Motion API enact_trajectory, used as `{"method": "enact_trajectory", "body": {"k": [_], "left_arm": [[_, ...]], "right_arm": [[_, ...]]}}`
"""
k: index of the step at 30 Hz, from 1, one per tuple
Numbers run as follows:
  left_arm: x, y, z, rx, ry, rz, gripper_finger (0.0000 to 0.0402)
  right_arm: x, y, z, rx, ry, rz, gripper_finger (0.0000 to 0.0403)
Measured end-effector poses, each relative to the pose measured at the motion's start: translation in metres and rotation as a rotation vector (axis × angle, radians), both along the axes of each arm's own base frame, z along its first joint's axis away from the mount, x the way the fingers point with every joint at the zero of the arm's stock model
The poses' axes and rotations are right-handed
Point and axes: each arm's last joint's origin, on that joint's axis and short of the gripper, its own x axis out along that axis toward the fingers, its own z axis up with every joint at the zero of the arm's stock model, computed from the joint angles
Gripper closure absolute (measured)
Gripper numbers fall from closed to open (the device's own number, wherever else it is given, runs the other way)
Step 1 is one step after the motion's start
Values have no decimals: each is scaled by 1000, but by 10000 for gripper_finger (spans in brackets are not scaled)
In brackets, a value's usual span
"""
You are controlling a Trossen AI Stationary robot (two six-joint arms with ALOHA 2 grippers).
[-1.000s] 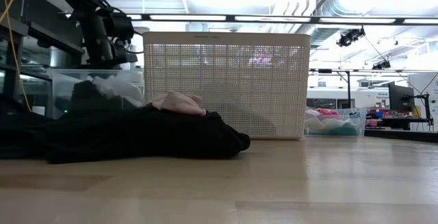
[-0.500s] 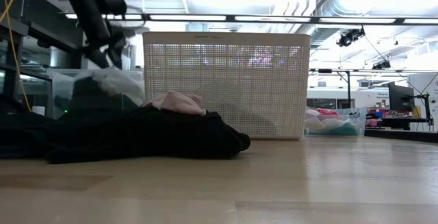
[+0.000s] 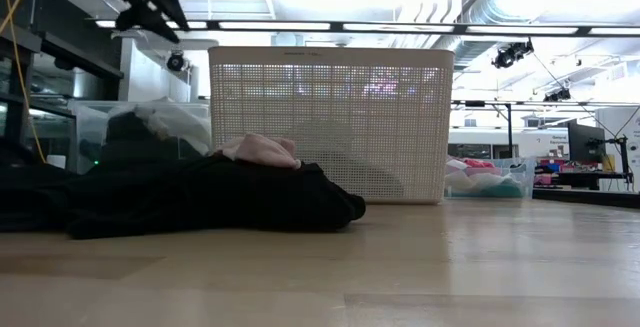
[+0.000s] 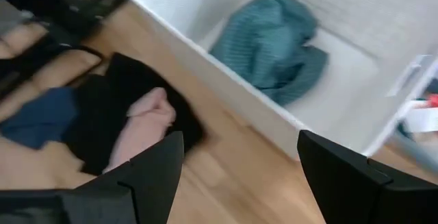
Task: Pick & Place Cloths
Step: Put the light pink sock into the right transparent bin
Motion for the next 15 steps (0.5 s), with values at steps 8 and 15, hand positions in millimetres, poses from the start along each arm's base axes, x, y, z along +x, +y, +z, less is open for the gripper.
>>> {"method": "enact_trajectory", "body": {"k": [8,15], "left_arm": [[-3,-37,12,89,-49,-144,220],[-4,-54,14,142,-33,-226,220]], "right_arm": [[34,34,-29,20,-143,80,124],[64,53,-83,-72,-44,231,124]]}}
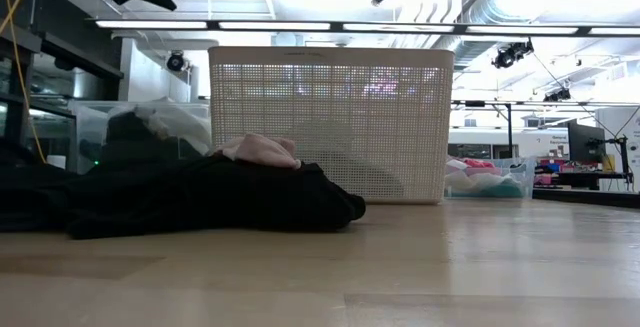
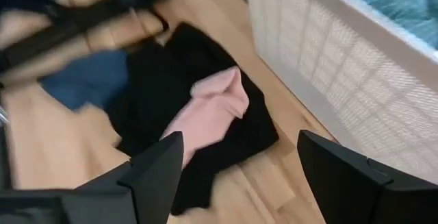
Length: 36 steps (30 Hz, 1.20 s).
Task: Pick & Place Cloths
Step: Put the light pink sock into the right transparent bin
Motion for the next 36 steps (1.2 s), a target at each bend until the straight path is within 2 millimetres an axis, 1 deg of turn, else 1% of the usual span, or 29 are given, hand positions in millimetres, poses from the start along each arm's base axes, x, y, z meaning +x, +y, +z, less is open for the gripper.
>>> {"method": "enact_trajectory", "body": {"k": [3,5,11,14,17,20,23,26,32,36], "left_arm": [[1,-3,-1,12,21,-20,220],[3,-4,-3,14,29,-31,220],[10,-5,-18,-13,66,-68,220],[13,-6,-26,-30,90,-89,220],[15,-7,-31,-43,99,-116,220],[16,-9,-32,-46,105,-136,220],[16,-12,-32,-46,108,-154,220],[13,-14,-32,-45,105,-162,220],[8,-17,-30,-40,89,-177,220],[3,-19,-29,-31,79,-178,220]], "right_arm": [[11,2,-25,-92,77,82,124],[21,5,-39,-155,98,146,126],[53,5,-80,-332,157,330,150],[69,-1,-96,-388,154,361,167],[83,-11,-109,-391,127,336,184],[92,-22,-119,-376,110,304,198],[98,-31,-132,-334,132,331,207],[100,-34,-141,-285,148,375,212],[102,-46,-142,-289,158,373,222],[103,-52,-143,-255,156,391,247]]}}
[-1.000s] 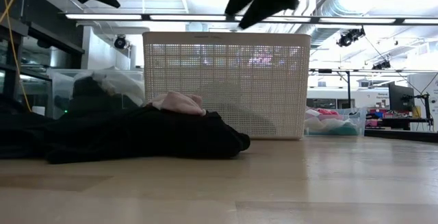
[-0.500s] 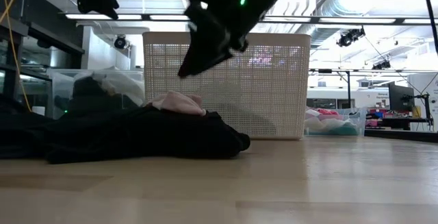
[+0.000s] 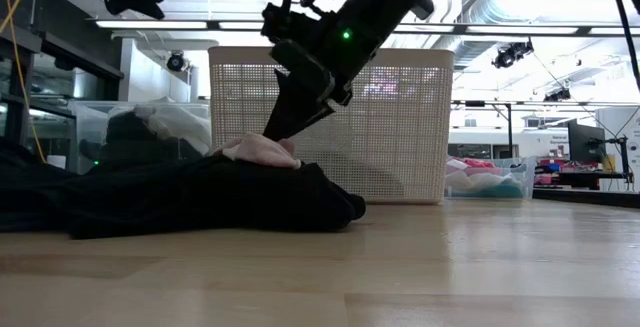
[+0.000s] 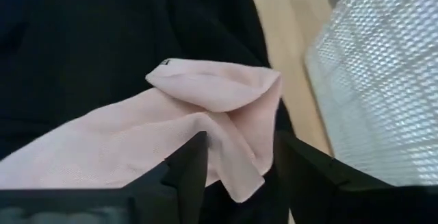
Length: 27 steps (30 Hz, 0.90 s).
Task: Pick & Place Cloths
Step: Put the light pink sock into the right transparent bin
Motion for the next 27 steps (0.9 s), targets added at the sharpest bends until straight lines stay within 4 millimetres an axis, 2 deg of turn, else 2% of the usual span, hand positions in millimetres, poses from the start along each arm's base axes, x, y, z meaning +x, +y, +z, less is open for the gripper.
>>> {"method": "enact_trajectory", "body": {"k": [4,9,15,20,27], "left_arm": [[-5,-2,0,14,2,-10,220],[-7,-3,0,17,1,-11,220],[-7,-3,0,19,1,-12,220],[-7,-3,0,23,2,-15,220],[-7,-3,1,23,1,-16,220]], "right_arm": [[1,-2,-8,36,33,27,282],[0,-3,-8,34,40,24,318],[-1,0,-3,110,23,14,391],[-10,5,23,216,-31,-75,397],[-36,6,79,319,-131,-171,397]]}}
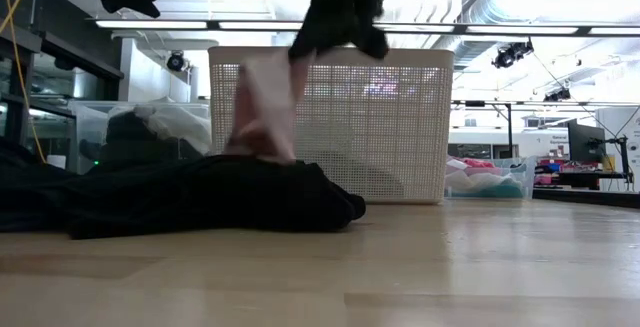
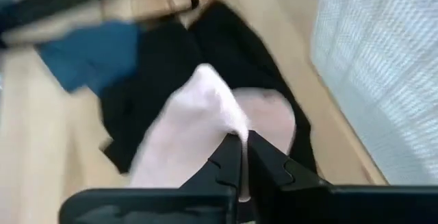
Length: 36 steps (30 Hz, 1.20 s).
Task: Pick & Place Cloths
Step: Put the light pink sock into the right transparent bin
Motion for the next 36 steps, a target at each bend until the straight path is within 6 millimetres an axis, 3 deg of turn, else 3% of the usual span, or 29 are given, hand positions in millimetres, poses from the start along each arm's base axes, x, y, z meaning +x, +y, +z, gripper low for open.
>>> {"method": "enact_trajectory", "body": {"k": [11,20,27,36], "left_arm": [[0,0,0,10,1,-13,220],[0,0,0,10,-2,-12,220],[1,0,1,4,-11,-23,220],[1,-1,1,-8,-19,-32,220]], "right_arm": [[-62,-15,95,-74,-249,-199,398],[-118,-34,147,-230,-399,-468,399],[-154,-57,162,-296,-385,-610,399],[-186,-90,155,-305,-239,-798,399]]}}
